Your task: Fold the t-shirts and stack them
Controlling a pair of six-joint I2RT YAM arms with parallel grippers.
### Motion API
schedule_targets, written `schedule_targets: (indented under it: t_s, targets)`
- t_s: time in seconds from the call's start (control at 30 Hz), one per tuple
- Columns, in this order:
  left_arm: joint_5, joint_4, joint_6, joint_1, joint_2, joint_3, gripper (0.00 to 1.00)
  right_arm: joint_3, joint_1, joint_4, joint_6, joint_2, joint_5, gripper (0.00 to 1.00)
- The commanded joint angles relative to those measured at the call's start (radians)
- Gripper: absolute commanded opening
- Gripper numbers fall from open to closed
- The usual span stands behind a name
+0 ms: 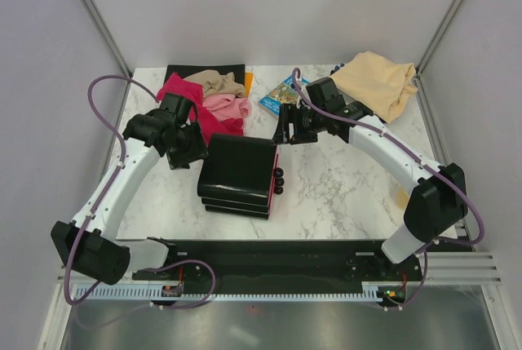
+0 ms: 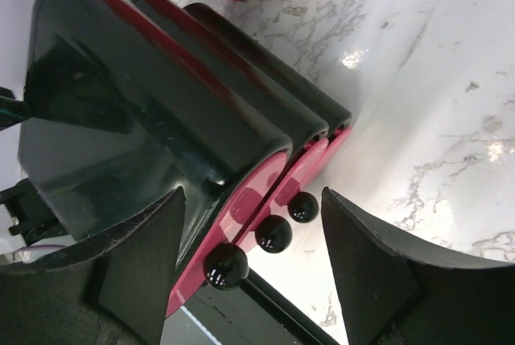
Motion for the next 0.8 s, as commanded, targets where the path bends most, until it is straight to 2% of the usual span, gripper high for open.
schedule_targets:
  t_s: [0.0,0.2,0.43,0.63,0.77]
  targets:
    - [0.070,0.011,0.056,0.002,-0.040,-0.071,0.65,0.053,-0.003,0.057,0.004,0.001,-0.087,0.76]
    - [0.197,0.042,0.056,0.002,-0.046,-0.166,0.65,0.028,0.009,0.041,0.013,0.043,-0.130,0.77]
    - [0.220,0.097,0.028,-0.001,-0.043,-0.249,0.65,0.007,0.024,0.040,0.015,0.044,-0.113,0.77]
    - [0.228,0.161,0.033,-0.024,0.044,-0.185,0.64,0.007,0.038,0.040,0.019,0.026,-0.072,0.77]
    - [0.225,0.197,0.051,-0.099,0.200,-0.090,0.64,-0.005,0.039,0.038,0.015,-0.003,-0.015,0.77]
